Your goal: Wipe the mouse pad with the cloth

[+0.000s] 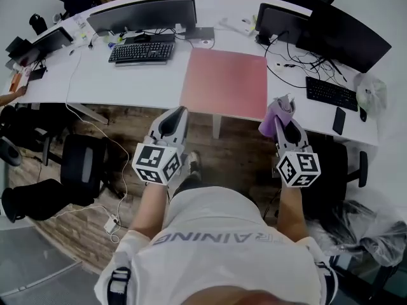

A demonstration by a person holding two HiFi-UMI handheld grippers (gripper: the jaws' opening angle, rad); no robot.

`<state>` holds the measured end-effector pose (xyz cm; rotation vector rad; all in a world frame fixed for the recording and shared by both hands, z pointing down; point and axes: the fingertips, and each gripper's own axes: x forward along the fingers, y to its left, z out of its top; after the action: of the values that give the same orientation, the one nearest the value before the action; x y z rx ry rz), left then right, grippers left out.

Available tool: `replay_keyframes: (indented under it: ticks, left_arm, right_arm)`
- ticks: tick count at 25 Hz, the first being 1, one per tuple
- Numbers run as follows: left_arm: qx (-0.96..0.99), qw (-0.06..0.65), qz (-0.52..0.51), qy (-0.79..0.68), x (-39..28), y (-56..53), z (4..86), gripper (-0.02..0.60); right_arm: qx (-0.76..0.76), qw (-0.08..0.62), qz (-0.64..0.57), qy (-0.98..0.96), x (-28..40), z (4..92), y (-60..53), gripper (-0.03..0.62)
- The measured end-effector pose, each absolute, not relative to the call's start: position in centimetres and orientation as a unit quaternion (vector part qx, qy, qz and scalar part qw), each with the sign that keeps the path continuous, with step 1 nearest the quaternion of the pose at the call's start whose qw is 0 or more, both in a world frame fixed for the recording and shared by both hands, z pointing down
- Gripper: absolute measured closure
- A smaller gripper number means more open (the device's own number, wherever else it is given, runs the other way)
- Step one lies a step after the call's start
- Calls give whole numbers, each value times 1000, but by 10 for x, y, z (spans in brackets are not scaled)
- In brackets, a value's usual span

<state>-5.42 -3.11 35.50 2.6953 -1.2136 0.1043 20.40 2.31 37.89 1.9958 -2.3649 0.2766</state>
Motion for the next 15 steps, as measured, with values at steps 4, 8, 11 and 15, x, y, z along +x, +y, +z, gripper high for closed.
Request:
replay_keyframes:
  ticks: [4, 8, 11, 15]
  left_arm:
    - [916, 83, 35, -392, -59, -80, 347, 549]
    - [921, 72, 37, -381, -76, -133, 338, 549]
    - [925, 69, 36, -373, -88, -171, 337, 549]
    - [929, 76, 38, -361, -100, -211, 346, 549]
  right_arm:
    - [645, 12, 76, -761, 191, 369, -24, 496]
    - [652, 3, 71, -755, 173, 360, -74, 496]
    - [654, 5, 73, -753, 157, 360, -108, 496]
    - [659, 13, 81, -747, 140, 367, -144, 496]
